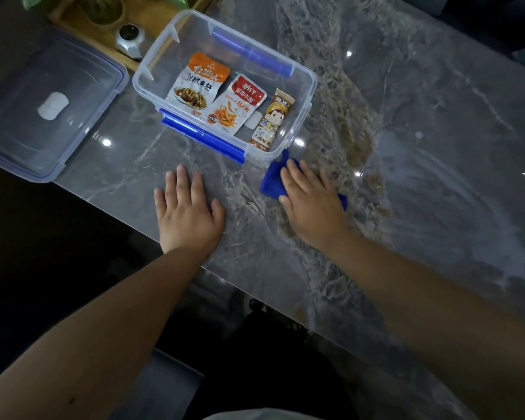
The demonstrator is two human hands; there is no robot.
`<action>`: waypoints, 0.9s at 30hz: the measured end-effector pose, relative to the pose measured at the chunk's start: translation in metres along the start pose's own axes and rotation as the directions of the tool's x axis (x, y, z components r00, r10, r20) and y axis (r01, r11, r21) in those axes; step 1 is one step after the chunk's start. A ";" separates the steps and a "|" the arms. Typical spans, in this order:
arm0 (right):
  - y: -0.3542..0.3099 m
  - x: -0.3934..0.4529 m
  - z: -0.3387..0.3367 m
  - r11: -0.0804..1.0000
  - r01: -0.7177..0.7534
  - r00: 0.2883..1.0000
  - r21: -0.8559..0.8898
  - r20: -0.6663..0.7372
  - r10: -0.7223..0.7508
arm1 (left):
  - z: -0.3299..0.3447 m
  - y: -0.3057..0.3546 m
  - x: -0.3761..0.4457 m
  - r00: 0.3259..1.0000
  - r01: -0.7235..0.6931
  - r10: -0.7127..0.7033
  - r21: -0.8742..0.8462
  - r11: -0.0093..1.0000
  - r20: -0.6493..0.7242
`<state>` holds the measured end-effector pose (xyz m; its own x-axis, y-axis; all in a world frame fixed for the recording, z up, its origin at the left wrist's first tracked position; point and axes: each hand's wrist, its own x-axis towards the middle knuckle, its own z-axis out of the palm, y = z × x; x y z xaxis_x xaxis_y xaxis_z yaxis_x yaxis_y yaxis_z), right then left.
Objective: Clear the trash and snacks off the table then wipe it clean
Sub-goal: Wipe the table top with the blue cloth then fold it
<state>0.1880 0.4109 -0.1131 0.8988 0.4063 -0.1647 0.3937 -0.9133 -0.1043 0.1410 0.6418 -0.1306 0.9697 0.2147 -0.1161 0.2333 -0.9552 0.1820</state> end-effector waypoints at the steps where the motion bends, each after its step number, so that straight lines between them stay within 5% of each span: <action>1: -0.005 -0.006 0.002 1.000 0.011 1.000 -0.009 -0.003 -0.011 | 0.000 0.000 0.000 1.000 -0.003 0.003 0.001 1.000 0.001; 16: -0.058 -0.091 0.020 0.997 0.072 0.996 0.019 0.052 -0.073 | -0.006 0.005 -0.002 0.999 0.000 0.001 -0.025 1.000 0.049; 21: -0.065 -0.111 0.019 0.992 0.115 0.991 0.060 0.061 -0.119 | -0.016 0.019 0.006 0.988 0.102 -0.088 -0.105 0.989 0.129; 24: -0.062 -0.109 0.010 0.952 0.073 0.996 0.298 0.027 -0.085 | -0.018 0.035 0.007 0.980 0.174 -0.159 -0.134 0.976 0.117; 27: -0.046 -0.107 -0.002 0.716 -0.137 0.990 0.685 0.121 0.074 | -0.011 0.044 0.005 0.976 0.211 -0.204 -0.112 0.971 0.072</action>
<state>0.0744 0.4099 -0.0886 0.8957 0.3379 -0.2890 0.0267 -0.6896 -0.7237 0.1567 0.6031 -0.1121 0.8942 0.3897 -0.2204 0.4390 -0.8596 0.2613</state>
